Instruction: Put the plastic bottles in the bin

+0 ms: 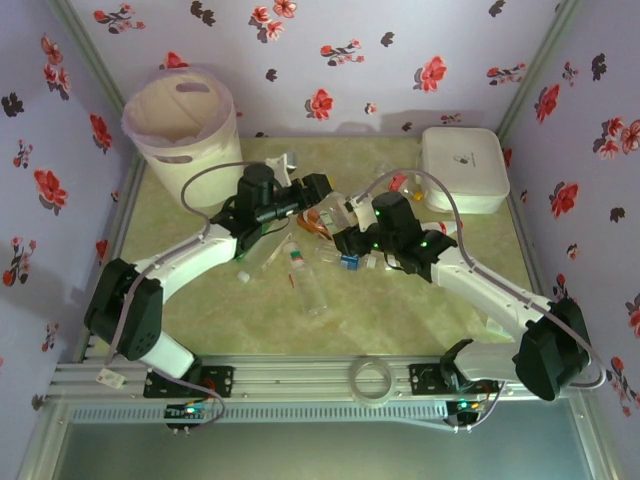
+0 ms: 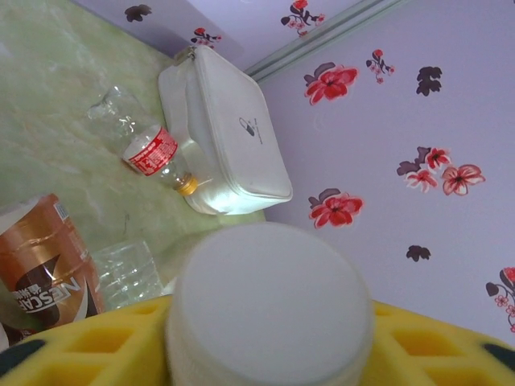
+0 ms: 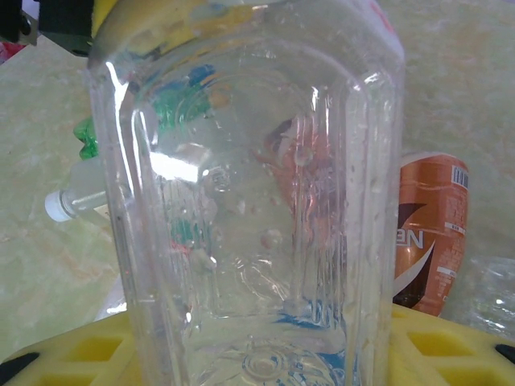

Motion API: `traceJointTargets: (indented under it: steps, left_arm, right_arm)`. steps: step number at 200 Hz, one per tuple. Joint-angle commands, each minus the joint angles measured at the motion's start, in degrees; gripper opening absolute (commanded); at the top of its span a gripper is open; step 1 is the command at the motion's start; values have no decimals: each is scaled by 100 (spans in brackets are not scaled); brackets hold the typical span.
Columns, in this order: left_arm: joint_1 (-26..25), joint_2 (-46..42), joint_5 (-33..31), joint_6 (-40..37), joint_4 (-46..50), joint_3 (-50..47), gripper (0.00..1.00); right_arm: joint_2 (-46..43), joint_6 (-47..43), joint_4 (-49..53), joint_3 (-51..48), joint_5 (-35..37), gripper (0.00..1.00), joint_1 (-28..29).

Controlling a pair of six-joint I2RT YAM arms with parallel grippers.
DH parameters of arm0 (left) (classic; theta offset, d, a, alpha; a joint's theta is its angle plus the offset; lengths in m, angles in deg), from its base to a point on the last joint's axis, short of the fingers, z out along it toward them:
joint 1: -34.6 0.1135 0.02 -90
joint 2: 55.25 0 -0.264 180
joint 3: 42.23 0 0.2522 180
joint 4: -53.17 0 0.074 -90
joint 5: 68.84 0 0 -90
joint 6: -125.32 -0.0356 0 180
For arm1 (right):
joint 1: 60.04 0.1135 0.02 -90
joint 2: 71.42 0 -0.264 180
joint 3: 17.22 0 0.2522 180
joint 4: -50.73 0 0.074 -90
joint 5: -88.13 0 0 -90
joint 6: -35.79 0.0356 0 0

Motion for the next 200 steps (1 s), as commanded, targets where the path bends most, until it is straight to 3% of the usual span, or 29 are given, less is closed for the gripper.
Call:
traceJointTargets:
  steps: [1,40,70,91,138,184,200]
  left_arm:
    - [-51,78,80,-40,-243,182,45]
    - [-51,88,80,-107,-173,231,35]
    - [17,100,72,-259,53,402,35]
    - [185,77,71,-499,377,715,33]
    - [962,137,36,-1086,1364,2200,24]
    - [2012,355,-165,-1150,1780,3600,3]
    - [2315,439,-281,-1519,1993,4044,0]
  right_arm:
    - [28,91,-166,-11,-74,35,37]
    - [17,109,-189,-6,-131,38,37]
    - [-224,1,-35,-11,69,83,28]
    - [-639,-73,202,-19,446,98,-18]
    - [-1351,529,1308,206,371,99,-781]
    - [-1156,1197,1846,101,568,99,-1075]
    - [-967,1323,1973,151,580,99,-1105]
